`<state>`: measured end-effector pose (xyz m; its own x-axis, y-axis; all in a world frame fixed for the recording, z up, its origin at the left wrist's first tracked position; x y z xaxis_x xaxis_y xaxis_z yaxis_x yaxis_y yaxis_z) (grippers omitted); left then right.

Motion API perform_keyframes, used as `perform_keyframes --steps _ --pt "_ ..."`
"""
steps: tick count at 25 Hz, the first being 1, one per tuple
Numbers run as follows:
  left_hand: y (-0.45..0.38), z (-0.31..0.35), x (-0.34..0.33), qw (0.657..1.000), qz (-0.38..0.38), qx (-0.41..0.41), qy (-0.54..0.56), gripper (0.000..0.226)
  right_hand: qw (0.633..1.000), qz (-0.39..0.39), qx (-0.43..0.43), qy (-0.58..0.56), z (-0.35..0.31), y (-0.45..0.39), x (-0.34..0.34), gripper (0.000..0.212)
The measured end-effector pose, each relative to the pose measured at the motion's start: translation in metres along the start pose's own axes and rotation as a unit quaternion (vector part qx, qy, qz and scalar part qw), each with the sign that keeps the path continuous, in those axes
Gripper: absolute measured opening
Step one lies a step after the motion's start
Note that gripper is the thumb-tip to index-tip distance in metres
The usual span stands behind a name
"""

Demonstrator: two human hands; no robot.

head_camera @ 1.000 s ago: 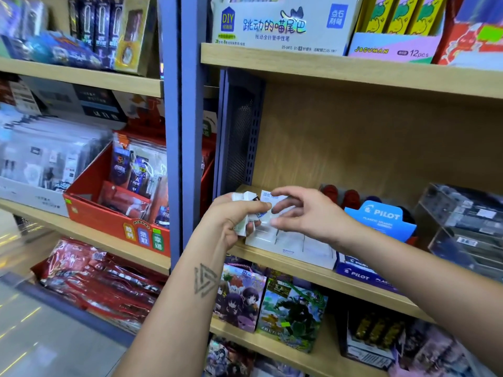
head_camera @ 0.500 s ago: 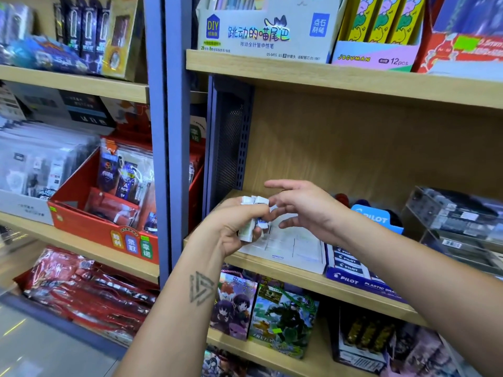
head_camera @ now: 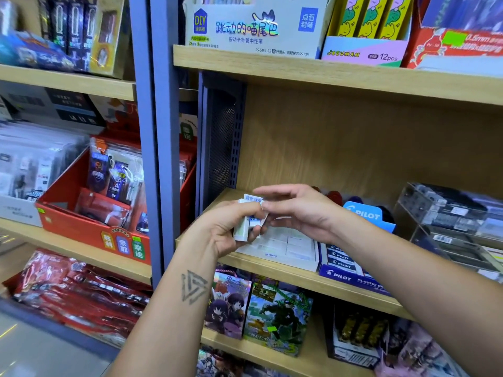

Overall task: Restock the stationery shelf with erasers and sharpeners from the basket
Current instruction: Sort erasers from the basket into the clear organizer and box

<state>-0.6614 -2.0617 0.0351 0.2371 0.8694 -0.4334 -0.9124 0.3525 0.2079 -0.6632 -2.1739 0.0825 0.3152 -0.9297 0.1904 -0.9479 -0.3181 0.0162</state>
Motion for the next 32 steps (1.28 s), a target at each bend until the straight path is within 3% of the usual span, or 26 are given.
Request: perform_keyframes --steps 4,7,10,12,14,19,21,23,25,26,27,30,32 --pt "-0.002 0.003 0.01 0.999 0.014 0.008 0.035 0.023 0.98 -0.004 0.056 0.19 -0.01 0.002 0.001 0.037" --pt "-0.002 0.003 0.014 0.997 0.034 0.007 0.063 0.02 0.938 0.078 0.062 0.333 -0.017 0.003 0.025 0.028" --pt "-0.004 0.005 0.025 0.991 0.064 0.006 0.118 0.01 0.892 0.183 -0.002 0.414 -0.002 0.001 0.052 0.027" --pt "-0.003 0.005 0.026 0.991 0.059 0.009 0.122 0.006 0.847 0.205 -0.051 0.488 0.016 -0.003 0.057 0.028" --pt "-0.003 0.003 0.022 0.993 0.045 0.013 0.104 0.008 0.832 0.224 -0.071 0.503 0.03 -0.005 0.055 0.03" --pt "-0.007 0.0 0.025 0.996 0.06 0.009 0.066 0.009 0.813 0.224 -0.043 0.536 0.034 -0.006 0.037 0.028" --pt "-0.007 0.0 0.027 0.996 0.067 0.002 0.055 0.014 0.802 0.214 -0.019 0.557 0.027 -0.002 0.031 0.018" --pt "-0.007 -0.001 0.026 0.997 0.061 0.006 0.05 0.013 0.748 0.207 -0.004 0.63 0.021 -0.001 0.024 0.008" --pt "-0.007 -0.003 0.022 0.997 0.044 0.021 0.061 0.008 0.706 0.201 -0.007 0.679 0.02 -0.002 0.02 0.015" --pt "-0.007 -0.005 0.019 0.997 0.035 0.027 0.066 0.008 0.717 0.204 -0.01 0.667 0.018 -0.003 0.022 0.016" --pt "-0.007 -0.006 0.017 0.997 0.028 0.031 0.066 0.009 0.757 0.213 -0.006 0.618 0.012 -0.002 0.025 0.016" --pt "-0.005 -0.006 0.006 0.999 0.002 0.024 0.021 0.01 0.936 0.193 0.023 0.293 -0.004 -0.001 0.03 0.013" --pt "-0.002 -0.003 -0.005 0.999 -0.033 0.0 -0.027 0.019 0.979 0.116 0.024 0.163 -0.008 -0.003 0.018 0.02"
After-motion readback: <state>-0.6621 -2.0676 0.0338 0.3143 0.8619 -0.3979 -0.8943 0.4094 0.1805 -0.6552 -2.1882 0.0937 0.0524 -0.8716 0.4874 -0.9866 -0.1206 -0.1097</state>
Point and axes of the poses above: each hand's wrist, its own y-axis away from the middle knuckle, its own x-axis out of the back of the hand, z = x × y, the point moved 9 cm from there along -y, towards the middle knuckle, and after that the axes turned 3 degrees about y, right-handed, at the moved point
